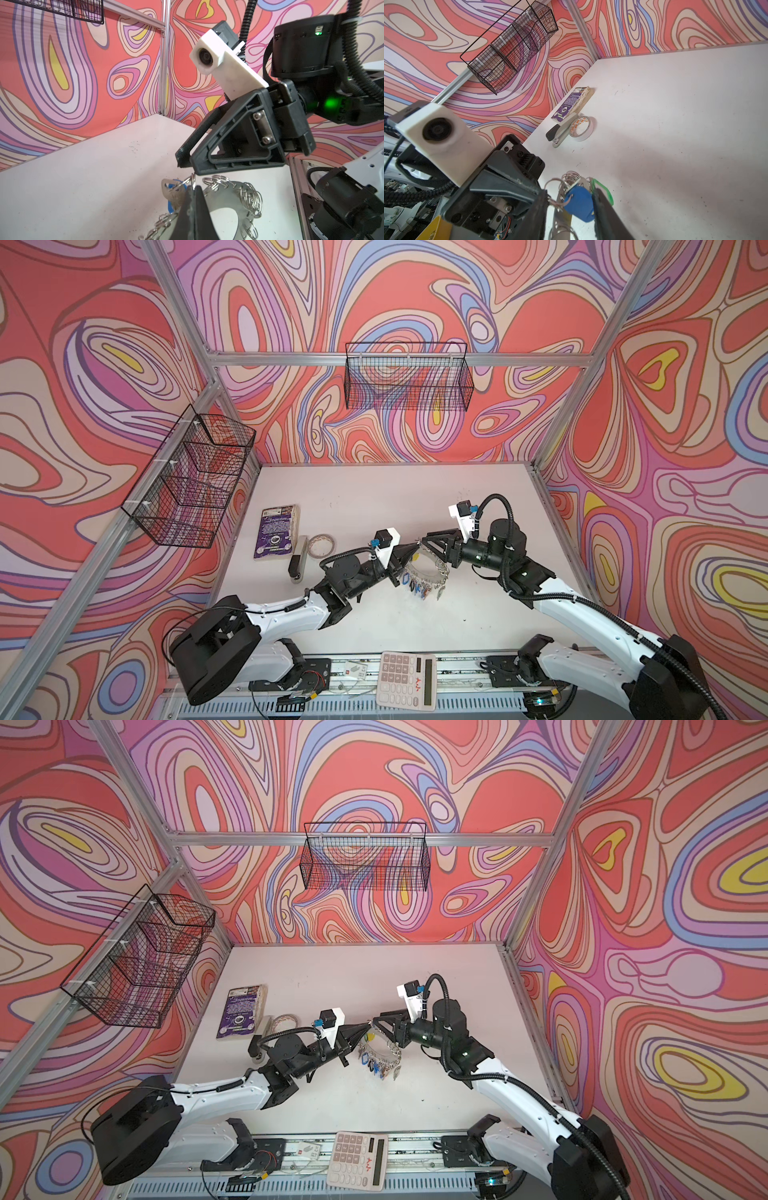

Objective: Put the keys on the keyring

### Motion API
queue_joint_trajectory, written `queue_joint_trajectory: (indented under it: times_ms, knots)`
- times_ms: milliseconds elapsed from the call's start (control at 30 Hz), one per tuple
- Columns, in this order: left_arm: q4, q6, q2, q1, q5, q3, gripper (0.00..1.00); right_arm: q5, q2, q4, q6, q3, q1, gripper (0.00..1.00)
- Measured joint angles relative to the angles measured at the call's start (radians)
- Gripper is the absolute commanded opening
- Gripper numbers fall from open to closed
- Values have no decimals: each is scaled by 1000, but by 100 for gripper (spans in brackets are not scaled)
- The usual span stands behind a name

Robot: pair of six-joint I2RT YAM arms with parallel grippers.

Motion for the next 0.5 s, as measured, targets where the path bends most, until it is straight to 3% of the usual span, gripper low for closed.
queue_joint_trajectory:
  times_ms: [167,333,500]
  knots:
    - [49,11,13,-22,-50,0,0,-37,6,29,23,0,1,31]
    - [69,34,19,-31,-66,0,0,-29,2,51,48,-11,2,43]
    - [90,45,20,-40,-71,0,0,-86,-3,114,102,-19,2,43]
